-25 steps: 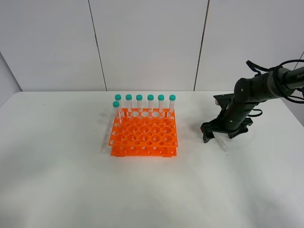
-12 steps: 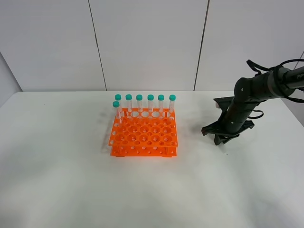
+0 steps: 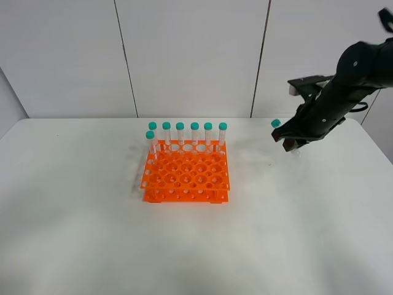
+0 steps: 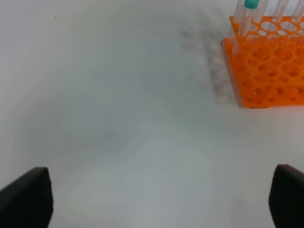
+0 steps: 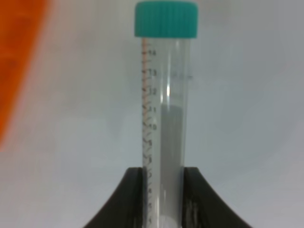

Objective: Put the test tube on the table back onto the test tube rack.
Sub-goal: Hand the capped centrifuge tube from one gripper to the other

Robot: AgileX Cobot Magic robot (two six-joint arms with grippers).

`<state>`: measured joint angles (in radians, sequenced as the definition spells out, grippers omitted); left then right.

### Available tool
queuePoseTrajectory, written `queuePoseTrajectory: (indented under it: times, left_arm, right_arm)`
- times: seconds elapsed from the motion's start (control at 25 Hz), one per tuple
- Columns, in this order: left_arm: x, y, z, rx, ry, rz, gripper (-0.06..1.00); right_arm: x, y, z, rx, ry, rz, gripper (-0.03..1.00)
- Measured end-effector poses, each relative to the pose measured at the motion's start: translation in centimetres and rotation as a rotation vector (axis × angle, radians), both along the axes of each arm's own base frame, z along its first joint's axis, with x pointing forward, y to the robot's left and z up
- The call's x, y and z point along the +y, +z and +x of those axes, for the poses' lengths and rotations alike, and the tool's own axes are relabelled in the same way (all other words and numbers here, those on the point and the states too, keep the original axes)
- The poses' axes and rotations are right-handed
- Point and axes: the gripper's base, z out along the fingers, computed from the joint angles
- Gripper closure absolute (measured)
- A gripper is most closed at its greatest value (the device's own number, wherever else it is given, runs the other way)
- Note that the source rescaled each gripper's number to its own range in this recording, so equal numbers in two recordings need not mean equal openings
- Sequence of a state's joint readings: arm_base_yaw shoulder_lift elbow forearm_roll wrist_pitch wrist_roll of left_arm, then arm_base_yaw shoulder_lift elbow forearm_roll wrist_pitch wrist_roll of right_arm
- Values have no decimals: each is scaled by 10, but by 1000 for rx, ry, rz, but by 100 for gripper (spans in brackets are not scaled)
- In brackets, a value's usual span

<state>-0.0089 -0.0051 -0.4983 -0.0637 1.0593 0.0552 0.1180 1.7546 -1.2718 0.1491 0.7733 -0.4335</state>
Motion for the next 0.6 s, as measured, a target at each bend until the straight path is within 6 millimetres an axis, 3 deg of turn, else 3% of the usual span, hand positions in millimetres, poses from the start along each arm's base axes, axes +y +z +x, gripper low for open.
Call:
queuePoseTrajectory:
  times: [0.12, 0.24, 0.44, 0.6]
  left_arm:
    - [0, 0, 0, -1, 0, 0, -6]
    - [0, 0, 0, -1, 0, 0, -6]
    - [0, 0, 0, -1, 0, 0, -6]
    - [0, 0, 0, -1, 0, 0, -6]
  right_arm:
    - [7, 32, -18, -47, 122, 53, 95]
    - [27, 52, -35, -69, 304, 122, 95]
    - [85, 57, -59, -85, 607, 173, 95]
    - [109, 59, -65, -144, 683, 171, 95]
